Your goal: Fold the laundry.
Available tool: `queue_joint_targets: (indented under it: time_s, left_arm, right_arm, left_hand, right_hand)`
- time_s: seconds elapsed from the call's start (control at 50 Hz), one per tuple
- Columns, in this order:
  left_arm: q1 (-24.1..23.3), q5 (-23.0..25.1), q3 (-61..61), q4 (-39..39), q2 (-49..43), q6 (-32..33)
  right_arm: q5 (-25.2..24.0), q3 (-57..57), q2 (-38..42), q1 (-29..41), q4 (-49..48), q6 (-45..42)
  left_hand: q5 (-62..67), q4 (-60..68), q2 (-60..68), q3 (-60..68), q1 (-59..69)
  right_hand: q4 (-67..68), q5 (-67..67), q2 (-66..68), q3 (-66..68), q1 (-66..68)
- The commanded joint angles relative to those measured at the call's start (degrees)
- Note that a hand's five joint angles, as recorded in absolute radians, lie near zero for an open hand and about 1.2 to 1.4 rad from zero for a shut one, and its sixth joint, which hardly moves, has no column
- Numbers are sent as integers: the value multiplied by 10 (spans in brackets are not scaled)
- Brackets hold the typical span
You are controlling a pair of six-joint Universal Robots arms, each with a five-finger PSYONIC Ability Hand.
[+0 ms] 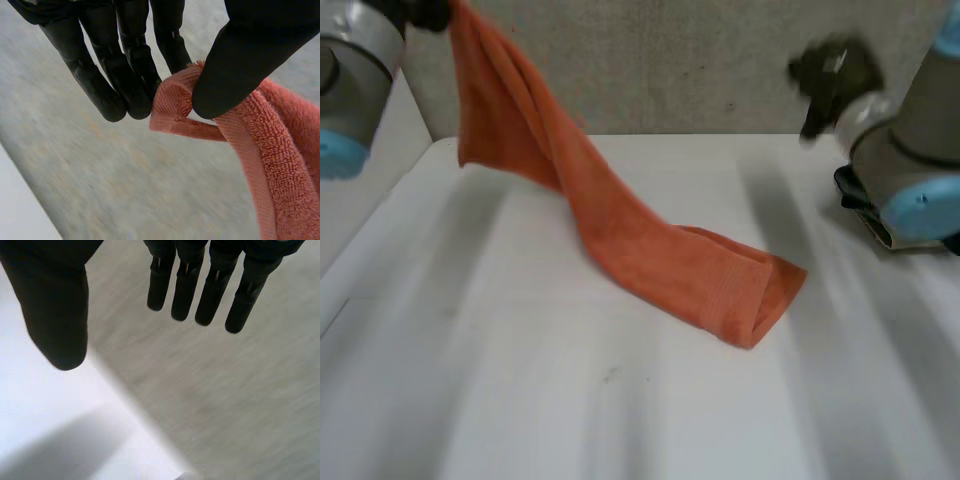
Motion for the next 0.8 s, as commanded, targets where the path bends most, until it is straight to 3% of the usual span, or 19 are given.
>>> queue_joint_targets:
  time_s: [0.02, 0.1, 0.22, 0.48, 0.68, 0.78, 0.8]
  left_arm:
    - [17, 31, -185, 98, 57, 17]
    - [28, 38, -232, 132, 94, 11]
    - [42, 53, -280, 122, 158, -9]
    - [59, 145, -334, 78, 373, -137]
    - [85, 141, -346, 78, 394, -169]
    - [97, 143, -353, 78, 396, -168]
    - [98, 144, -355, 78, 395, -168]
  right_arm:
    - [-2, 52, 33, 11, 121, 58]
    - [6, 41, 52, 28, 137, 108]
    - [15, -13, 107, 51, 152, 145]
    - [20, -128, 224, 97, 183, 227]
    - [29, -128, 253, 109, 152, 220]
    - [31, -128, 255, 111, 142, 210]
    - [32, -128, 252, 113, 141, 208]
  left_hand:
    - [139, 114, 113, 118, 149]
    - [139, 114, 113, 118, 149]
    - [139, 114, 113, 118, 149]
    - [139, 114, 113, 118, 149]
    - [139, 114, 113, 118, 149]
    - [139, 114, 113, 118, 149]
    - [139, 114, 113, 118, 149]
  right_hand:
    - [-5, 5, 1, -4, 2]
    - [-6, 3, -1, -6, 0]
    - [-60, -51, -54, -59, -54]
    - [-69, -59, -63, -68, -62]
    - [-30, -21, -24, -29, -23]
    - [243, 253, 249, 244, 250]
    - [467, 477, 473, 468, 474]
